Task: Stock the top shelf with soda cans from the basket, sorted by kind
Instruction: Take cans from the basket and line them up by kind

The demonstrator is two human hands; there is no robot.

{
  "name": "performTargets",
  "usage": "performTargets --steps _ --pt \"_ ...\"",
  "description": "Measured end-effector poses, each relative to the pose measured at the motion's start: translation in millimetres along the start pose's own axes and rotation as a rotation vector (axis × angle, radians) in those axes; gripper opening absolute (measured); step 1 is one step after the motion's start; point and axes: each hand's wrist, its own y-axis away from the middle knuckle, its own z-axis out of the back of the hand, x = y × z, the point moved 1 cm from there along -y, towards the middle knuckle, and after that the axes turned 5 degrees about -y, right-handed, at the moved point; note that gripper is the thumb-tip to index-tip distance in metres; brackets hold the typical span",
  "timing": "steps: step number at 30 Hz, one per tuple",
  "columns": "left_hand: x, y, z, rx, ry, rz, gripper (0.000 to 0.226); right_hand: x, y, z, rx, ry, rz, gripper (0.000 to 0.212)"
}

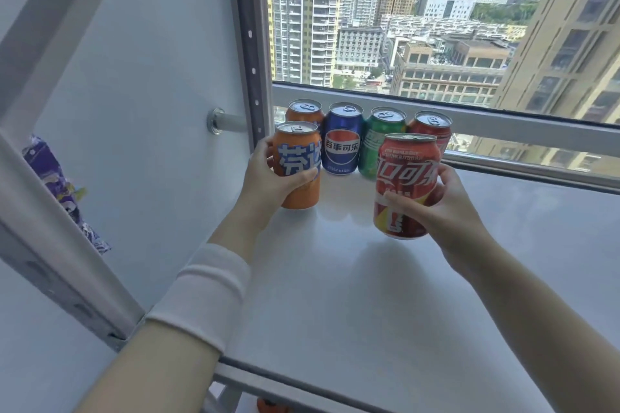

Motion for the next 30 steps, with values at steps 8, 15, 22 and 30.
performTargets --steps 8,15,22,30 --pt "7.6 -12.1 1.9 0.009 -0.064 -0.034 0.066 -4.3 -8.2 1.1 0.014 -0.021 -0.024 0.065" --pt "7.7 -18.6 3.1 0.097 -0.048 -0.056 0.074 -7.5 -11.6 -3.8 0.028 -0.026 -0.026 0.07" --pt "15.3 -14.7 -0.8 0.094 -0.182 -0.01 0.096 -12.7 -10.3 -6.9 0.032 -0.017 -0.032 0.072" --pt "24.9 -14.5 -17.4 -0.139 -0.357 -0.017 0.087 -13.6 -8.4 -8.1 0.039 -0.018 -0.029 0.073"
